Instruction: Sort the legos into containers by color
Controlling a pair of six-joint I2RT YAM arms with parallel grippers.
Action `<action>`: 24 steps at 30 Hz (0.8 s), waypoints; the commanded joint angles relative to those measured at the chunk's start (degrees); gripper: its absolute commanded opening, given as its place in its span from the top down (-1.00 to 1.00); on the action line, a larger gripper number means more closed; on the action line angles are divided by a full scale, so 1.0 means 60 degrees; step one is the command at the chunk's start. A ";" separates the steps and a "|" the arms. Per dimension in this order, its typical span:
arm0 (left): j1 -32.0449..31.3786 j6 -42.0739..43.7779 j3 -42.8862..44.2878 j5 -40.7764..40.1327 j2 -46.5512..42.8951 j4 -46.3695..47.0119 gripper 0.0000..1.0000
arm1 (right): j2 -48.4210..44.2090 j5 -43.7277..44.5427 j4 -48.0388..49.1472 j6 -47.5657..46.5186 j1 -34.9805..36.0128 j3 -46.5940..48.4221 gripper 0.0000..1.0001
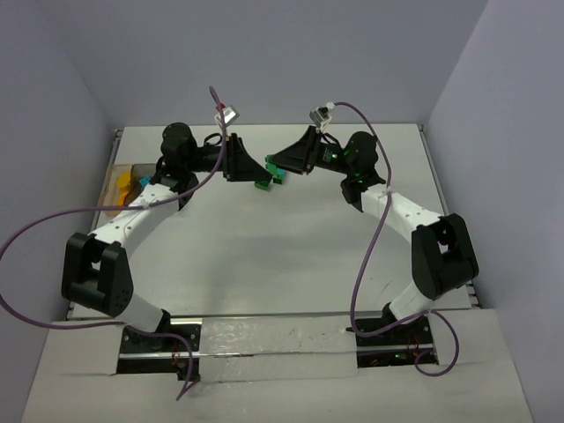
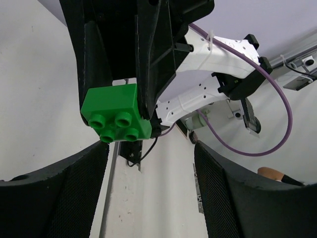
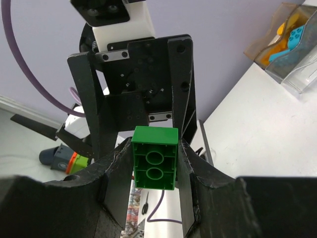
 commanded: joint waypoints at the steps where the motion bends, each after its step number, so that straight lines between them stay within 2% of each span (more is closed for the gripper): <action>1: -0.0054 -0.0282 0.0346 0.0236 0.0045 0.0634 -0.49 | 0.0064 0.0065 0.0048 -0.0461 0.0106 0.0235 1.00; 5: -0.0054 -0.0701 0.0309 0.0166 0.0171 0.1110 -0.40 | 0.0046 0.0069 -0.0079 -0.0536 0.0134 0.0264 1.00; 14: -0.0054 -0.0792 0.0448 0.0073 0.0382 0.1135 -0.38 | 0.0060 0.0097 -0.0019 -0.0413 0.0170 0.0367 1.00; 17: -0.0054 -0.0886 0.0442 0.0044 0.0372 0.1207 -0.29 | 0.0068 0.0118 -0.0080 -0.0520 0.0166 0.0322 1.00; 24: -0.0039 -0.1173 0.0302 -0.0073 0.0389 0.1391 0.08 | 0.0009 0.0288 -0.0496 -0.1021 0.0236 0.0272 1.00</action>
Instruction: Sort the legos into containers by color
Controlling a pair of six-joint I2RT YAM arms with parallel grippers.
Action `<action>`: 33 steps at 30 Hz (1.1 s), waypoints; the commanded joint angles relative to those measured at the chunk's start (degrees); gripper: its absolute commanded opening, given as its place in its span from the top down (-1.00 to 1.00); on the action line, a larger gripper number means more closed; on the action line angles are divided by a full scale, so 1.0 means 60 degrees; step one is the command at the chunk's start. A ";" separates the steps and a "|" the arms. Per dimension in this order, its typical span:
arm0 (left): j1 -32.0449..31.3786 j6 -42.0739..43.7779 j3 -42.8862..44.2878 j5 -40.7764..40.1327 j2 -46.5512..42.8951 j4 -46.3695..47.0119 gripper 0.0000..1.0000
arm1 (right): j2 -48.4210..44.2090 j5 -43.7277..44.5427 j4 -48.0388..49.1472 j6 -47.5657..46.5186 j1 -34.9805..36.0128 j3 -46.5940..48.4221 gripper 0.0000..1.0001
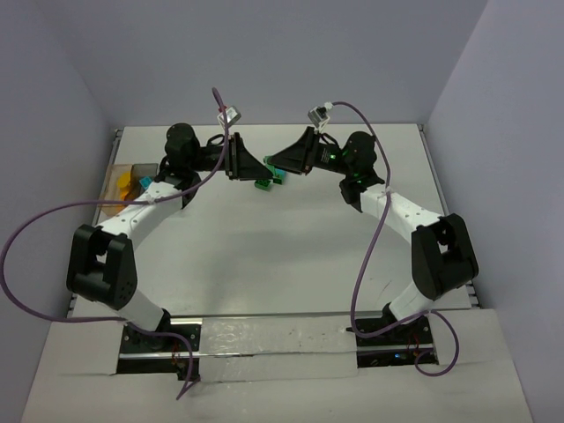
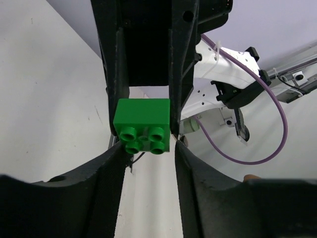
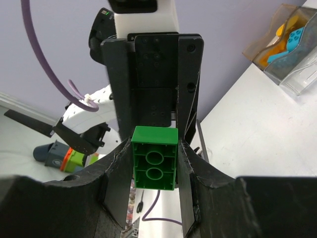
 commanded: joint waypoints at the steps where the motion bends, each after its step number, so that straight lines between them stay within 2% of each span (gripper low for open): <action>1: -0.0061 -0.0325 0.0316 0.0007 -0.0095 0.0861 0.13 | -0.0020 0.0254 -0.0499 -0.0698 0.0128 0.0249 1.00; 4: -0.0004 -0.0410 0.0303 -0.0008 -0.0079 0.0872 0.43 | -0.0051 0.0254 -0.0911 -0.1063 0.0186 0.0337 1.00; 6: 0.0027 -0.0431 0.0258 -0.0023 -0.0080 0.0866 0.71 | -0.0050 0.0254 -0.1050 -0.1183 0.0187 0.0381 0.97; 8: 0.0063 -0.0021 0.0189 -0.0070 -0.0189 0.0515 1.00 | -0.0010 0.0265 -0.1449 -0.1324 0.0187 0.0455 0.58; 9: 0.0085 0.0148 0.0156 -0.0081 -0.0255 0.0219 1.00 | -0.0024 0.0305 -0.1779 -0.1390 0.0187 0.0499 0.45; 10: 0.0100 0.0323 0.0138 -0.0069 -0.0293 0.0115 0.99 | -0.0040 0.0337 -0.1883 -0.1444 0.0187 0.0521 0.24; 11: 0.0161 0.0590 0.0067 -0.0018 -0.0446 -0.0304 1.00 | -0.0060 0.0378 -0.2302 -0.1669 0.0187 0.0613 -0.24; 12: 0.0221 0.0879 0.0041 0.0028 -0.0547 -0.0384 1.00 | -0.0076 0.0422 -0.2513 -0.1784 0.0187 0.0655 -0.33; 14: 0.0444 0.2211 0.0150 0.0142 -0.0767 -0.1880 1.00 | -0.0147 0.0474 -0.2741 -0.2006 0.0146 0.0728 -0.91; 15: 0.0676 0.3114 0.0238 0.0231 -0.0896 -0.2882 1.00 | -0.0162 0.0454 -0.2901 -0.2118 0.0084 0.0753 -0.98; 16: 0.0879 0.4048 0.0352 0.0288 -0.0953 -0.3903 1.00 | -0.0167 0.0436 -0.3012 -0.2211 0.0011 0.0780 -1.00; 17: 0.1056 0.5325 0.0496 0.0292 -0.0951 -0.5553 1.00 | -0.0190 0.0415 -0.3126 -0.2317 -0.0103 0.0800 -0.99; 19: 0.1576 0.6920 0.0902 0.0212 -0.0821 -0.7649 1.00 | -0.0223 0.0368 -0.3385 -0.2491 -0.0269 0.0828 -0.99; 21: 0.2501 0.9999 0.1701 -0.0332 -0.0473 -1.1537 1.00 | -0.0280 0.0304 -0.3879 -0.2974 -0.0639 0.0914 -0.99; 23: 0.3292 1.1723 0.2351 -0.1639 -0.0055 -1.3594 1.00 | -0.0376 0.0409 -0.4729 -0.4009 -0.0809 0.1096 -1.00; 26: 0.4299 1.2470 0.3027 -0.3980 0.0396 -1.4644 1.00 | -0.0446 0.1223 -0.7254 -0.6095 -0.0809 0.1642 -0.99; 28: 0.4936 1.2623 0.3354 -0.5837 0.0636 -1.4813 1.00 | -0.0496 0.1569 -0.7979 -0.7241 -0.0809 0.1867 -1.00; 30: 0.5270 1.2647 0.3411 -0.6969 0.0761 -1.4701 1.00 | -0.0571 0.1963 -0.8716 -0.7884 -0.0809 0.1928 -1.00; 33: 0.5581 1.2610 0.3499 -0.8140 0.1067 -1.4462 1.00 | -0.0767 0.2335 -0.8929 -0.8525 -0.0824 0.1801 -1.00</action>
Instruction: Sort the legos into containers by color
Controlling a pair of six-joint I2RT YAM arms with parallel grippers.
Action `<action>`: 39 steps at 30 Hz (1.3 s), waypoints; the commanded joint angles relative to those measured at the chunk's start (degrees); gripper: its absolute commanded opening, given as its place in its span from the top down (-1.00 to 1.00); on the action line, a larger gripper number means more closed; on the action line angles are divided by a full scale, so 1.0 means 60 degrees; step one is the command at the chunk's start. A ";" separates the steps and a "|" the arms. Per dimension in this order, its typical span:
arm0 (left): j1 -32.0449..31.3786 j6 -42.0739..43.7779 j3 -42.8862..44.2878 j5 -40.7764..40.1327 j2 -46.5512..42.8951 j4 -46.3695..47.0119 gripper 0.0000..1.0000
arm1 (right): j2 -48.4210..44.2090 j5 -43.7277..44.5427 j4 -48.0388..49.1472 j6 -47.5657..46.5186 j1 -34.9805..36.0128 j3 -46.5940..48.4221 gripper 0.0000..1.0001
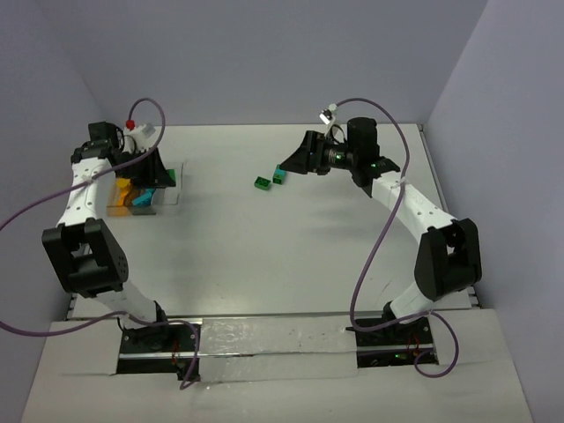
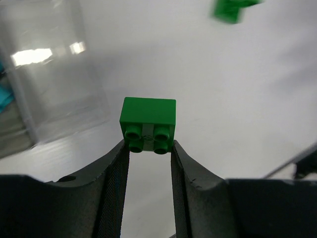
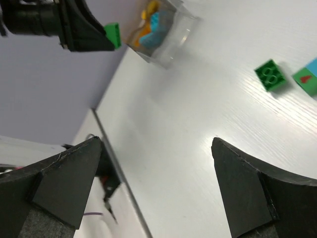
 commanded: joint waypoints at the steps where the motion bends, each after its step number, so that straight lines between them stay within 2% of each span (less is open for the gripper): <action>1: 0.0231 0.0932 0.0581 -0.2694 0.0344 -0.0946 1.00 | -0.0598 0.0801 -0.1266 -0.1930 0.0043 0.0246 -1.00; 4: 0.0277 0.0670 0.0904 -0.3042 0.0807 -0.0822 1.00 | -0.0617 0.0868 -0.1292 -0.2030 0.0043 0.0148 -0.99; 11: 0.0231 0.0365 0.2077 -0.3116 0.2216 -0.0873 0.86 | -0.0625 0.1093 -0.1514 -0.2408 0.0043 0.0057 -0.99; 20: -0.0468 0.0250 0.2403 -0.3335 0.2495 -0.0701 0.78 | -0.0496 0.1067 -0.1671 -0.2442 0.0043 0.0069 -0.99; 25: -0.0605 0.0028 0.2437 -0.3685 0.2813 -0.0611 0.50 | -0.0523 0.1074 -0.1705 -0.2440 0.0043 0.0072 -1.00; 31: -0.0613 -0.0298 0.2458 -0.3913 0.2982 -0.0353 0.51 | -0.0546 0.0962 -0.1764 -0.2425 0.0049 0.0130 -1.00; 33: -0.0636 -0.0292 0.2574 -0.3883 0.3072 -0.0411 0.43 | -0.0552 0.0962 -0.1758 -0.2448 0.0043 0.0130 -1.00; 37: -0.0685 -0.0170 0.2709 -0.3860 0.3046 -0.0515 -0.05 | -0.0494 0.0962 -0.1859 -0.2462 0.0050 0.0189 -0.99; 39: -0.0720 -0.0098 0.2777 -0.3770 0.2898 -0.0508 -0.22 | -0.0479 0.0962 -0.1852 -0.2455 0.0043 0.0189 -1.00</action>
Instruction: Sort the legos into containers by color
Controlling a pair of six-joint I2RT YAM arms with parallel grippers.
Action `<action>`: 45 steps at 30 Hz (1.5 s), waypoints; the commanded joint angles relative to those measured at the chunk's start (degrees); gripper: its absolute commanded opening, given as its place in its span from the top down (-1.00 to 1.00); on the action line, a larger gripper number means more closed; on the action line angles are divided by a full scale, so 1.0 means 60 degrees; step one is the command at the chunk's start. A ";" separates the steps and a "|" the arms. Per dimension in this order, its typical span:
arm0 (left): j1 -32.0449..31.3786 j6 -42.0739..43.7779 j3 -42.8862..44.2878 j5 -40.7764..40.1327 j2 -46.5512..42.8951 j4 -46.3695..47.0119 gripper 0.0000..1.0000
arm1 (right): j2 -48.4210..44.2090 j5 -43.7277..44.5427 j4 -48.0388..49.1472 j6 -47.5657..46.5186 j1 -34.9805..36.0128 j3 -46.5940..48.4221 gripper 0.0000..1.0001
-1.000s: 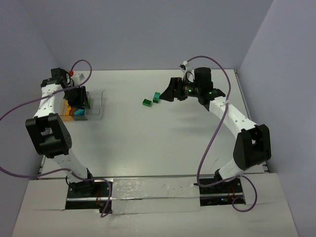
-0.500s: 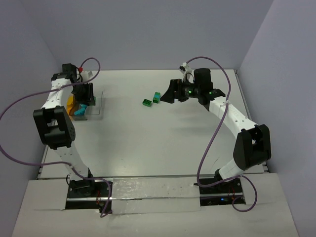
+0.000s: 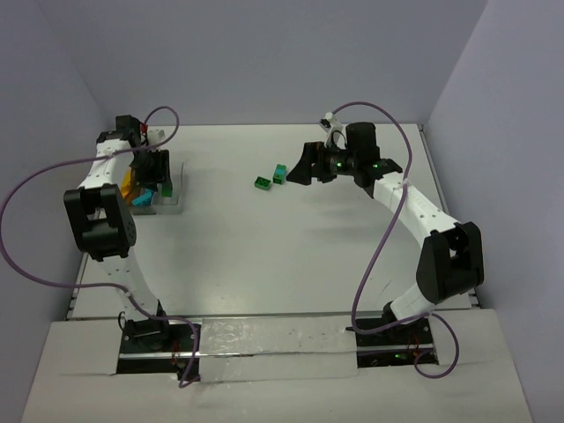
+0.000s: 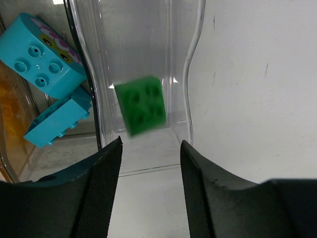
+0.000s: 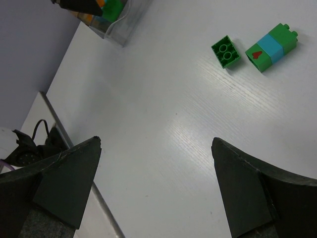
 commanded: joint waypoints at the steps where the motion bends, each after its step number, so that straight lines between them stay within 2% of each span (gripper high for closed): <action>1: -0.0104 0.0072 0.0629 0.0108 -0.0307 0.0096 -0.29 | -0.0250 -0.0065 -0.0024 -0.0155 0.0043 0.0196 -1.00; 2: -0.0122 0.0110 0.0694 0.0156 -0.0379 0.0079 -0.39 | -0.0244 -0.0065 -0.0024 -0.0140 0.0043 0.0196 -1.00; 3: -0.0183 0.0163 0.0855 0.0290 -0.0595 0.0091 -0.60 | -0.0235 -0.0065 -0.0024 -0.0131 0.0043 0.0202 -1.00; 7: -0.0610 0.0507 0.1051 0.0390 -0.1455 0.0450 -0.90 | -0.0270 0.0087 -0.0149 -0.0271 0.0037 0.0231 -1.00; 8: -0.1051 0.0577 0.0867 0.0273 -0.1869 0.0701 -0.98 | -0.0299 0.0179 -0.0219 -0.0321 0.0004 0.0240 -0.99; 9: -0.1746 0.0635 0.0601 0.0062 -0.2435 0.1047 -0.98 | -0.0337 0.0259 -0.0293 -0.0351 -0.0061 0.0240 -0.99; 11: -0.2465 0.0671 0.0227 -0.0104 -0.2708 0.1402 -0.98 | -0.0355 0.0213 -0.0346 -0.0265 -0.0299 0.0209 -1.00; 15: -0.4017 0.0491 -0.0075 0.0429 -0.2196 0.1703 -0.99 | -0.0389 -0.0307 -0.0291 0.0253 -0.1333 0.0000 -1.00; 20: -0.4804 0.1292 0.0430 0.1945 -0.0910 0.2108 -0.98 | -0.0841 -0.0436 -0.0341 0.0256 -0.2321 -0.0339 -1.00; 23: -0.5043 0.1994 0.1169 0.2418 -0.0022 0.2232 -0.99 | -0.1068 -0.0520 -0.0350 0.0206 -0.2739 -0.0589 -1.00; 25: -0.5102 0.1944 0.1925 0.2461 0.0645 0.2182 -0.99 | -0.1114 -0.0638 -0.0382 0.0203 -0.2886 -0.0731 -1.00; 27: -0.5216 0.1658 0.2908 0.2104 0.1445 0.2055 -0.99 | -0.1114 -0.0680 -0.0521 0.0131 -0.3122 -0.0801 -0.99; 32: -0.5449 0.0387 0.3789 0.0665 0.2468 0.2101 -0.97 | -0.1100 -0.0578 -0.0726 -0.0115 -0.3252 -0.0757 -1.00; 38: -0.5737 -0.0563 0.3615 -0.0042 0.2897 0.1908 -0.98 | -0.1013 -0.0620 -0.0656 -0.0090 -0.3281 -0.0812 -1.00; 45: -0.6123 -0.1824 0.3411 -0.1588 0.3089 0.2042 -0.98 | -0.1002 -0.0736 -0.0373 0.0071 -0.3294 -0.0990 -0.99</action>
